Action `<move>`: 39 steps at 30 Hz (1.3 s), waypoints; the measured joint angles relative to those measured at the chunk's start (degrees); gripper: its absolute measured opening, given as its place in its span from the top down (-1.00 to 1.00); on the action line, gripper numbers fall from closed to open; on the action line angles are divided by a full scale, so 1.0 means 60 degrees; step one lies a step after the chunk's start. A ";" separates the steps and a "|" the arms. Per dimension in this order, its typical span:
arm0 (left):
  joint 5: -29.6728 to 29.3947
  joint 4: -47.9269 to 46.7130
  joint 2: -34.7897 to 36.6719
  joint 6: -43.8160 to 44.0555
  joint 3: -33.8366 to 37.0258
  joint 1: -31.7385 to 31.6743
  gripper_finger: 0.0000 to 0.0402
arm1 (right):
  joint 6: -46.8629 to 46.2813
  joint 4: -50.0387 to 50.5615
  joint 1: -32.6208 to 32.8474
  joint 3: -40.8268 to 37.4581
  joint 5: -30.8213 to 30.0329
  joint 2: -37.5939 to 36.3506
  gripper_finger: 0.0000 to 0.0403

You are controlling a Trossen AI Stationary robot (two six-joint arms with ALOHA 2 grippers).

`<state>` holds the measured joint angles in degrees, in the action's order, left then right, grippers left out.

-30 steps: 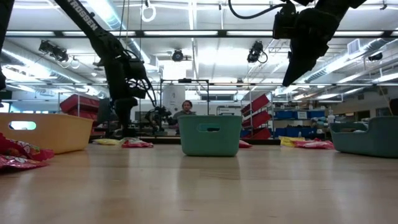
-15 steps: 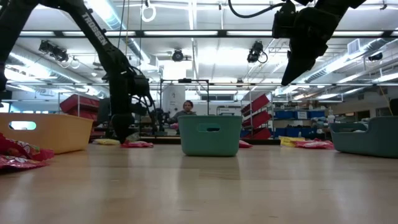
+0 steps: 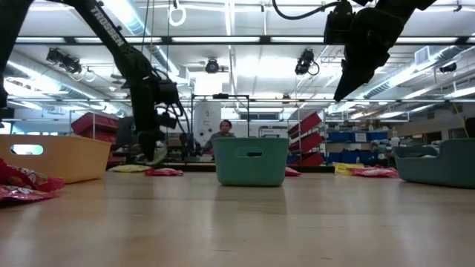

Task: Sort candy
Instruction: Put the green transparent candy into the blue bin

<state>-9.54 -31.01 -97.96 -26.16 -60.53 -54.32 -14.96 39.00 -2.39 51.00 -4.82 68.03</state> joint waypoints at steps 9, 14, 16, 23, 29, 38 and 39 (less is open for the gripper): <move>0.0331 0.0848 0.1653 0.0404 0.0038 0.0732 1.00 | -0.0199 -0.0492 -0.0274 0.0000 -0.0233 0.0002 0.69; 0.0390 0.2094 0.2429 0.0418 0.0547 0.1562 1.00 | -0.0592 -0.2016 -0.0321 0.0000 -0.0233 0.0190 0.69; 0.0396 0.2673 0.2717 0.0463 0.0871 0.1917 1.00 | -0.0746 -0.2710 -0.0321 0.0000 -0.0237 0.0365 0.69; 0.0565 0.4478 0.3000 0.0614 0.1718 0.3400 1.00 | -0.0838 -0.5882 -0.0328 0.0000 -0.0252 0.1460 0.61; 0.0475 0.5683 0.2991 0.0139 0.2033 0.4635 1.00 | -0.0643 -0.8484 -0.0424 0.0000 -0.0472 0.2390 0.36; 0.3785 0.6112 0.2996 0.0357 0.2029 0.5441 1.00 | 0.1595 -0.8920 -0.0703 0.0000 -0.0470 0.2613 0.03; 0.4244 0.6185 0.2996 0.0459 0.2029 0.5448 1.00 | 0.1635 -0.8942 -0.0746 0.0000 -0.0305 0.2603 0.00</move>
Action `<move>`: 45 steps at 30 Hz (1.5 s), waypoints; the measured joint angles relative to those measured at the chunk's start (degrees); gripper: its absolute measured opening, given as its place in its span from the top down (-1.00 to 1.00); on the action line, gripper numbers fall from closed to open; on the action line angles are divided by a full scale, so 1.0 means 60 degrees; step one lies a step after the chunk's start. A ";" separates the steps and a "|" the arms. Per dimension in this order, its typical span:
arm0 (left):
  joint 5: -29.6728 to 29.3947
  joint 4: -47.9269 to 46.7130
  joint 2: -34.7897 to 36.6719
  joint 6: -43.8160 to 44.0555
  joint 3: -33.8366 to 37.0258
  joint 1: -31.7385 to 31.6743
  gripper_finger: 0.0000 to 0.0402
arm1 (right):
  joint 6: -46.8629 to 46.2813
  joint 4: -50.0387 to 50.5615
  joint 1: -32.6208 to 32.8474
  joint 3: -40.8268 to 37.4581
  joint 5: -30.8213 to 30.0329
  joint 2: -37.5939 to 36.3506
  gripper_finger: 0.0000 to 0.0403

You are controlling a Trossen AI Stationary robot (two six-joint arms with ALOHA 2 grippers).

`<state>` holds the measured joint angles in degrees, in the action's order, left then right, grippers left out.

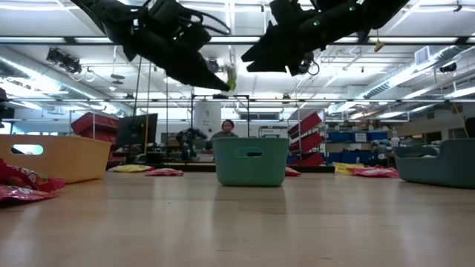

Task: Sort candy
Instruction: Put the green transparent candy into the blue bin

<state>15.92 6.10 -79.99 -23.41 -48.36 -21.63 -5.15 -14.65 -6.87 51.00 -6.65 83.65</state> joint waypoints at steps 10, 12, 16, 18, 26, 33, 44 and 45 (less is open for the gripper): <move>0.3549 0.1237 -0.0004 0.0975 0.0000 0.0018 1.00 | 0.0135 -0.1006 -0.0066 0.0000 0.1620 0.0250 -0.11; 0.3684 0.1200 -0.0004 0.0982 0.0000 0.0044 1.00 | 0.0142 -0.1128 -0.0056 0.0000 0.1617 0.0257 -0.09; 0.3940 0.0944 -0.0004 0.0971 0.0000 0.0118 1.00 | 0.0146 -0.1264 -0.0037 0.0000 0.1692 0.0227 -0.04; 0.3968 0.0905 -0.0004 0.0969 0.0000 0.0149 1.00 | 0.0146 -0.1534 -0.0037 0.0000 0.1995 0.0219 -0.02; 0.3971 0.0777 -0.0004 0.0953 0.0000 0.0178 1.00 | 0.0394 -0.2153 0.0052 0.0000 0.3072 0.0205 0.18; 0.3911 0.0782 -0.0004 0.0947 0.0000 0.0186 1.00 | 0.0734 -0.2225 0.0203 0.0000 0.3081 0.0254 0.69; 0.3371 0.0796 -0.0004 0.1011 -0.0004 0.0182 0.96 | 0.1077 -0.2236 0.0214 0.0000 0.2795 0.0257 0.99; 0.3327 0.0803 -0.0004 0.1011 -0.0004 0.0182 0.96 | 0.1075 -0.2238 0.0214 0.0000 0.2793 0.0257 0.99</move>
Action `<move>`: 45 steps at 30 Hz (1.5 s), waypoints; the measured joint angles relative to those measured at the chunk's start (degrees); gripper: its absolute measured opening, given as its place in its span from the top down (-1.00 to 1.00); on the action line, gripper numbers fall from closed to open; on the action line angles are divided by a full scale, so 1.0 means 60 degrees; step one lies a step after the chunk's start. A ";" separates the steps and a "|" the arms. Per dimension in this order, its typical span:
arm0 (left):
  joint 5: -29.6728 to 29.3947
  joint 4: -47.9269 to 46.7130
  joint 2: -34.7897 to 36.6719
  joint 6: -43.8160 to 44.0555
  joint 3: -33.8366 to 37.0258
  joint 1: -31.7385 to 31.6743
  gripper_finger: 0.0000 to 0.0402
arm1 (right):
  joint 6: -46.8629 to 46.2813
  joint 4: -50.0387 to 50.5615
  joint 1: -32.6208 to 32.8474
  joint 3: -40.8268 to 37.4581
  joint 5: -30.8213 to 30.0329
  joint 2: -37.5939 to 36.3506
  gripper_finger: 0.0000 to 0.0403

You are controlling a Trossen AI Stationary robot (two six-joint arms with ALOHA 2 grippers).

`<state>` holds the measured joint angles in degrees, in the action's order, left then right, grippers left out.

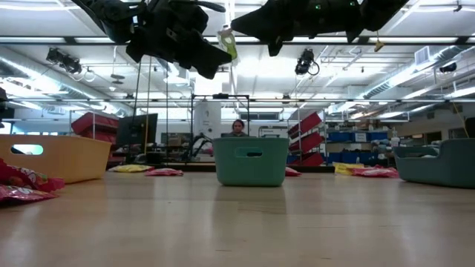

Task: Sort candy
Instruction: Put the green transparent candy into the blue bin

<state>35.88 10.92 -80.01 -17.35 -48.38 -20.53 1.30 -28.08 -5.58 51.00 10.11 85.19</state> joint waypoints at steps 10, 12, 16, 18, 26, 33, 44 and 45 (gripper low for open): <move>0.0265 -0.0058 -0.0004 0.0652 -0.0004 0.0047 0.99 | -0.0503 0.0106 -0.0011 0.0000 -0.0219 0.0000 0.73; 0.0323 -0.0019 -0.0004 0.0722 -0.0004 0.0065 1.00 | -0.0539 0.0029 -0.0011 0.0000 -0.0219 0.0000 0.58; 0.0435 0.0045 -0.0004 0.0957 -0.0004 0.0076 1.00 | -0.0818 -0.0045 -0.0012 0.0000 -0.0219 0.0000 0.30; 0.0491 0.0157 -0.0004 0.1042 -0.0004 0.0102 1.00 | -0.0868 -0.0080 -0.0030 0.0000 -0.0195 0.0000 0.22; 0.0563 0.0497 -0.0004 0.1071 -0.0004 0.0440 1.00 | -0.1191 -0.0091 -0.0036 0.0000 0.0038 0.0000 0.26; 0.0556 0.0968 -0.0004 0.1747 -0.0004 0.0474 1.00 | -0.1100 -0.0161 -0.0033 0.0002 0.0585 0.0000 0.61; 0.0069 0.1215 -0.0004 0.2472 -0.0004 0.0477 0.82 | -0.0918 -0.0085 -0.0025 0.0097 0.0514 -0.0017 0.96; -0.0047 0.1225 -0.0004 0.2462 -0.0004 0.0475 0.78 | -0.0925 -0.0021 -0.0025 0.0102 0.0514 -0.0077 0.97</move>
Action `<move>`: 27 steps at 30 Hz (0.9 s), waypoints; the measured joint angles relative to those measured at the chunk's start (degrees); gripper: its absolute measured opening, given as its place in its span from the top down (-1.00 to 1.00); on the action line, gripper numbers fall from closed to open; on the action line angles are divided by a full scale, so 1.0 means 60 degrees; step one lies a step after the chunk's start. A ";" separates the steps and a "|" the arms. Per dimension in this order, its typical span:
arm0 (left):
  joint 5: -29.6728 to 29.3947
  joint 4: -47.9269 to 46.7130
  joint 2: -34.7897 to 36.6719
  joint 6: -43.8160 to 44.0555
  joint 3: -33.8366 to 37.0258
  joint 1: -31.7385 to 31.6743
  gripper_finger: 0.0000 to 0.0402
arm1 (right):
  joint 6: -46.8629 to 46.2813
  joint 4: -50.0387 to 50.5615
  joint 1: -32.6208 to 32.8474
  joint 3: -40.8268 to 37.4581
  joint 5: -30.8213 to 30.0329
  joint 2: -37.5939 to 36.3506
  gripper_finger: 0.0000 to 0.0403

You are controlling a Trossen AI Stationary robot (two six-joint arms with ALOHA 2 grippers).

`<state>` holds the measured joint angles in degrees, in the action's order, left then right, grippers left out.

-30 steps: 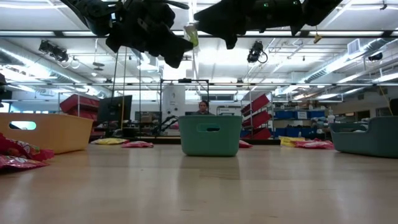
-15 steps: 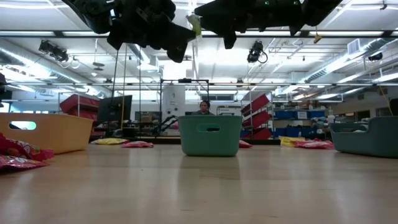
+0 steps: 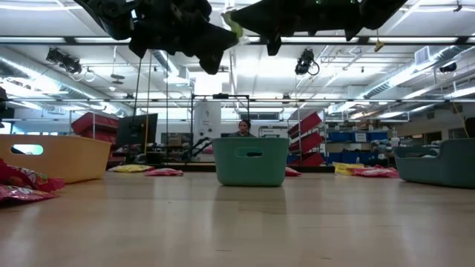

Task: Sort candy
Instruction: Put the green transparent candy into the blue bin

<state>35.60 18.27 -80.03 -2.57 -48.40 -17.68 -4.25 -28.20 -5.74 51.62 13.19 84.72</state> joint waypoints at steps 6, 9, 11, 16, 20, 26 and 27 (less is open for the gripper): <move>-0.0569 -0.0186 0.0000 -0.0281 -0.0004 -0.0257 0.52 | -0.0118 0.1829 0.0015 0.0015 -0.0870 -0.1208 0.98; -0.1209 -0.0725 0.0085 -0.0722 -0.0004 -0.0383 0.42 | -0.0657 0.3794 0.0094 0.0015 -0.1533 -0.2055 0.99; -0.1827 -0.1074 0.0102 -0.1017 -0.0004 -0.0420 0.37 | -0.1249 0.5103 0.0259 0.0015 -0.2154 -0.2605 0.99; -0.2534 -0.1448 0.0098 -0.1552 -0.0004 -0.0435 0.34 | -0.4005 0.8692 0.0843 0.0015 -0.3838 -0.3594 0.99; -0.2613 -0.1499 0.0098 -0.1771 -0.0004 -0.0431 0.34 | -0.6840 1.1591 0.1394 0.0015 -0.4511 -0.3892 0.99; -0.2621 -0.1589 0.0098 -0.1792 -0.0004 -0.0431 0.34 | -1.0667 1.5421 0.2187 -0.0077 -0.4633 -0.3675 0.99; -0.2621 -0.1644 0.0098 -0.1790 -0.0004 -0.0431 0.34 | -1.1176 1.5798 0.2275 -0.0183 -0.4530 -0.3662 0.99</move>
<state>19.88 8.40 -79.44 -13.31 -48.42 -20.27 -71.30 66.59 7.91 50.51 -13.99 62.75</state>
